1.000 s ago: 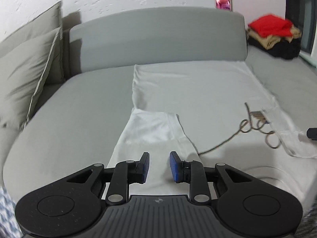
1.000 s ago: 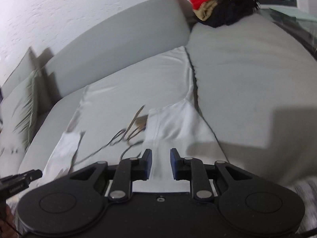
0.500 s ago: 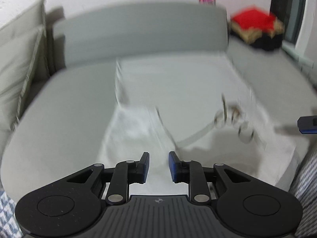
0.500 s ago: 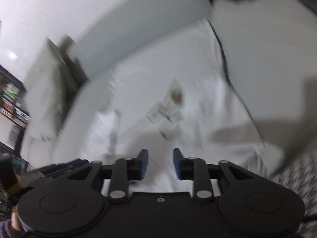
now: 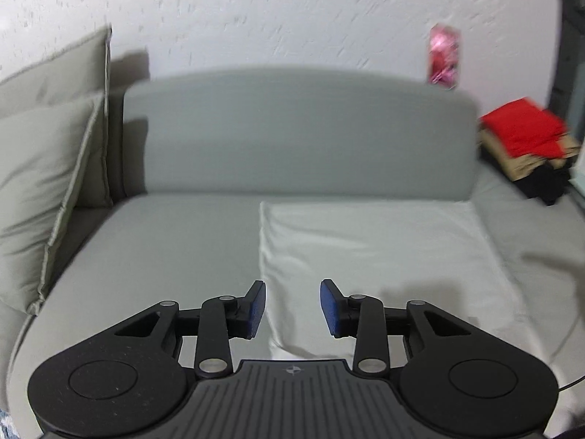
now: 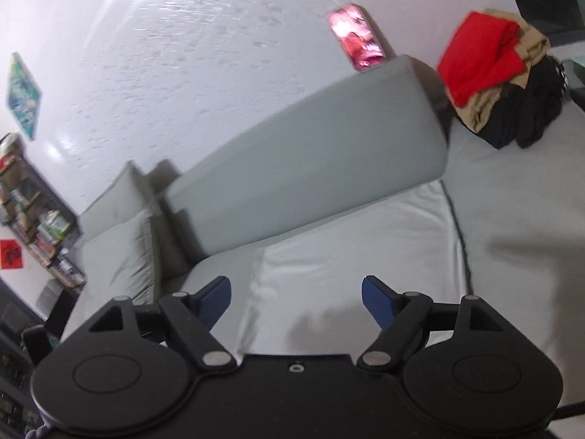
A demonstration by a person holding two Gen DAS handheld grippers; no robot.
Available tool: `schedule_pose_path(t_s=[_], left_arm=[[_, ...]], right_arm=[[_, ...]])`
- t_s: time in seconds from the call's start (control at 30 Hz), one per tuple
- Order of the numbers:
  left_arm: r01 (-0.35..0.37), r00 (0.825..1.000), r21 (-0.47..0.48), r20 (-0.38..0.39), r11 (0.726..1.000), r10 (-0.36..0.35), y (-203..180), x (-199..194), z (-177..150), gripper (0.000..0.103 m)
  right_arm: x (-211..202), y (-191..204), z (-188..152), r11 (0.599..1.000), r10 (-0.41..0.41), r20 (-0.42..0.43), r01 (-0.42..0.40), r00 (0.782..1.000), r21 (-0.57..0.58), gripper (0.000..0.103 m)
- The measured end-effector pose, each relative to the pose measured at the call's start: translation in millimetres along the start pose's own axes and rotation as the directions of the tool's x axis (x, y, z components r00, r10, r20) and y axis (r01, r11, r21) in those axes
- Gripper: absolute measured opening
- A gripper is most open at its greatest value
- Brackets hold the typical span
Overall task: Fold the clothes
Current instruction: 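Grasp the sweatshirt hem with the left tool while the right tool grasps it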
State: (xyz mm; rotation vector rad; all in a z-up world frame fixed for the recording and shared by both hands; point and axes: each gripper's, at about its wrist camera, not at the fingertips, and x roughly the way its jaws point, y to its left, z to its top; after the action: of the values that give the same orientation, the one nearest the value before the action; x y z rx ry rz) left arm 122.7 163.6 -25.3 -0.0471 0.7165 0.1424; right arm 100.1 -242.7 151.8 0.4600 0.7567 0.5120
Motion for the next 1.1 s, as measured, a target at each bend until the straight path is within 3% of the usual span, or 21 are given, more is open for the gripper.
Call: schedule_pose_path(t_s=[0.17, 0.3, 0.43, 0.53, 0.57, 0.67, 0.77, 0.87, 1.1], left_arm=[[0.019, 0.997, -0.074, -0.078, 0.997, -0.025, 24.2, 99.5, 1.6, 0.035], [0.022, 0.994, -0.203, -0.1, 0.979, -0.043, 49.4, 165.7, 8.2, 0.035], [-0.027, 0.994, -0.198, -0.105, 0.98, 0.007, 56.7, 215.5, 25.2, 0.034], [-0.002, 0.99, -0.239, -0.136, 0.971, -0.032, 60.8, 250.9, 35.9, 0.029], [0.011, 0.991, -0.26, -0.125, 0.965, -0.045, 61.1, 258.3, 39.8, 0.029], [0.058, 0.993, -0.261, -0.088, 0.964, -0.083, 57.3, 274.7, 53.5, 0.029], [0.07, 0.994, -0.167, -0.072, 0.983, -0.083, 46.8, 283.0, 64.4, 0.028], [0.074, 0.995, -0.106, -0.065, 0.992, -0.081, 44.2, 287.3, 67.4, 0.026], [0.067, 0.996, -0.089, -0.05, 0.994, -0.072, 44.3, 296.2, 70.9, 0.027]], right_arm=[[85.0, -61.5, 14.8, 0.994, -0.094, -0.052, 0.097, 0.994, 0.053, 0.077], [143.3, -110.4, 25.6, 0.981, -0.175, -0.054, 0.179, 0.983, 0.069, 0.067], [187.0, -148.8, 42.3, 0.967, -0.237, -0.024, 0.238, 0.971, 0.089, 0.059], [217.1, -158.1, 53.6, 0.956, -0.292, -0.006, 0.292, 0.957, 0.027, 0.046], [227.1, -160.1, 57.2, 0.951, -0.31, 0.001, 0.31, 0.951, 0.002, 0.039], [252.9, -162.6, 66.4, 0.938, -0.339, 0.029, 0.341, 0.94, -0.068, 0.038], [269.8, -165.7, 73.3, 0.937, -0.338, 0.036, 0.34, 0.94, -0.078, 0.039], [277.8, -173.6, 79.3, 0.945, -0.321, 0.028, 0.323, 0.946, -0.052, 0.038], [270.9, -191.6, 84.2, 0.973, -0.229, -0.02, 0.229, 0.973, 0.023, 0.037]])
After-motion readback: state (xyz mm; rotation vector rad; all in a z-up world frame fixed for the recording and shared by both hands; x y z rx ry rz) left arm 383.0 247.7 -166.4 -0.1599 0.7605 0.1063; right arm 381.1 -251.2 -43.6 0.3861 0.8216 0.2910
